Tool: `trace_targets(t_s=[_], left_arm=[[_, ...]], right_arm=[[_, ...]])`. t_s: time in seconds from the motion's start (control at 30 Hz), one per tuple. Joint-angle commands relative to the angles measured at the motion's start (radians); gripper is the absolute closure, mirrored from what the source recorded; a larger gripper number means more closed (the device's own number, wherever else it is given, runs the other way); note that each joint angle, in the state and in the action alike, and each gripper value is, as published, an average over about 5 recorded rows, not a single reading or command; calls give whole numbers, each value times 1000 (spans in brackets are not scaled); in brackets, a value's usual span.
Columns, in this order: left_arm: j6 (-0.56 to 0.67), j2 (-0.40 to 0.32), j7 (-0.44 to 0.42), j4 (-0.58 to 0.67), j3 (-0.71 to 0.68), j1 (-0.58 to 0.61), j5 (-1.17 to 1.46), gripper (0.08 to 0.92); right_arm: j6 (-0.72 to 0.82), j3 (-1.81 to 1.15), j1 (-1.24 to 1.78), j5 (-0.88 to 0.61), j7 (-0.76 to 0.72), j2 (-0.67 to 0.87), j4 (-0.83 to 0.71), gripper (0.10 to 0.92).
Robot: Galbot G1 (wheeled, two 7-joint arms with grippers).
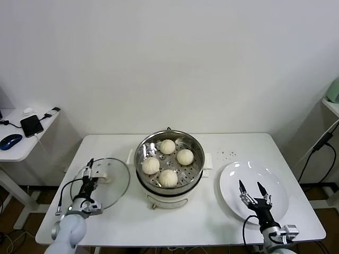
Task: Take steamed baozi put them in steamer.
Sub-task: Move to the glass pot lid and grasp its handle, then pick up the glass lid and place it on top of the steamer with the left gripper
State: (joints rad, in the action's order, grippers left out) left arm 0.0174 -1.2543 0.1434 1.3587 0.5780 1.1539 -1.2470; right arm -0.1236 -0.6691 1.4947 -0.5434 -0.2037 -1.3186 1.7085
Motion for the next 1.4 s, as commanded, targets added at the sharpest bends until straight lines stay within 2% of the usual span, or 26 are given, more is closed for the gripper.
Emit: trace_targets(t_s=[0.03,0.43,0.53,1.17,1.27,1.4], left_arm=[[3,-2,-1,-34,-6,-35,10,177],[19,-6,5,-86,-16,-58,35,177],[23,-4,2,-100,-17,-62,38,208],[23,-5,-1,-144,-15,-77,58,761],[20,-8,-4,-137,-13,-74,64,821],[-22,-22,-35,-71,3,-48,86,833]], right_arm=[[-1,0,-5,0,-1,-1,-6,203],[2,3,-12,1,-2,-2,-11,203],[3,5,-12,2,-2,-5,-12,203],[2,13,-4,7,-2,-11,-10,203],[1,13,-3,7,-2,-11,-8,202],[2,12,-3,7,-3,-12,-5,203]])
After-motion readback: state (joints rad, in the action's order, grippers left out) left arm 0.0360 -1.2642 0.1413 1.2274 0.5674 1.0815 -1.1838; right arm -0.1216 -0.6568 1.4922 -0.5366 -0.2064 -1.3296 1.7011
